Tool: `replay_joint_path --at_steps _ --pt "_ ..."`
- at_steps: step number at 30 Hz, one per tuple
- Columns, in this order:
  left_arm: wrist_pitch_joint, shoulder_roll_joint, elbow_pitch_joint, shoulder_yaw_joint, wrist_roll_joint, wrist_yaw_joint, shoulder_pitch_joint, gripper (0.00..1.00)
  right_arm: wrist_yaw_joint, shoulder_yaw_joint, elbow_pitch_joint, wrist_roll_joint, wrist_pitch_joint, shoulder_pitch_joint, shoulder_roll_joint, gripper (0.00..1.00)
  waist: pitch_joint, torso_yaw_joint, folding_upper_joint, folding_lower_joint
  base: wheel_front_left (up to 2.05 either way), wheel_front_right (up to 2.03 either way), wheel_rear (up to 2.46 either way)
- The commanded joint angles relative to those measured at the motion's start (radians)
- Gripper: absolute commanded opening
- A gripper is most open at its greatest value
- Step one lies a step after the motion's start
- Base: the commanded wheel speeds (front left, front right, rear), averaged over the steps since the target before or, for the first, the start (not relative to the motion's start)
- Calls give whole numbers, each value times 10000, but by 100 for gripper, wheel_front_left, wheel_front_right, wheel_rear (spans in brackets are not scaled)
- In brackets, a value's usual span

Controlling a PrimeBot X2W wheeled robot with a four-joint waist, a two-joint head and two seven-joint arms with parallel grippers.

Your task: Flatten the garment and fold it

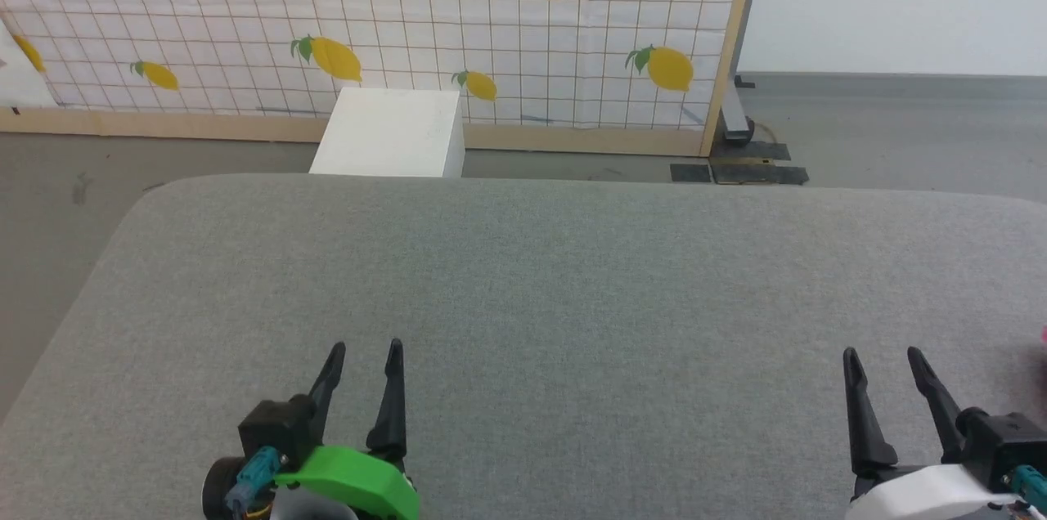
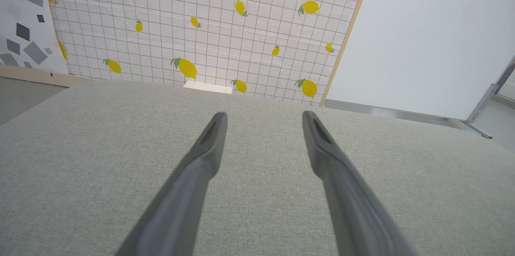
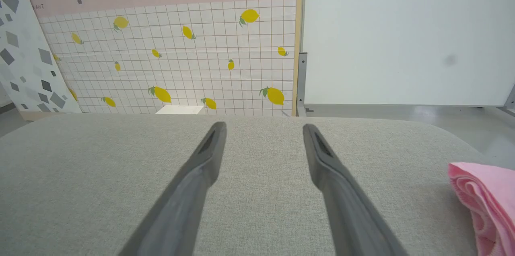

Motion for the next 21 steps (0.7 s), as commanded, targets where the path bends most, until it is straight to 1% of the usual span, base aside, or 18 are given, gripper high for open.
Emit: replay_joint_path --at_steps 1,14,15,21 --pt "-46 -34 -29 -15 37 50 166 100 -15 63 -95 60 60 154 17 100 2 -26 -1 1 0 0 0" --pt "-47 -50 -127 -3 -32 65 194 100 -15 229 -375 145 342 227 19 100 129 1 -1 1 0 0 0" --pt "3 -10 -99 -7 -3 0 115 0 0 209 -309 96 349 146 4 0 129 0 -1 1 0 0 0" --pt "8 -6 -92 -7 0 -2 111 0 0 202 -297 93 348 145 2 0 133 -3 -1 1 0 0 0"
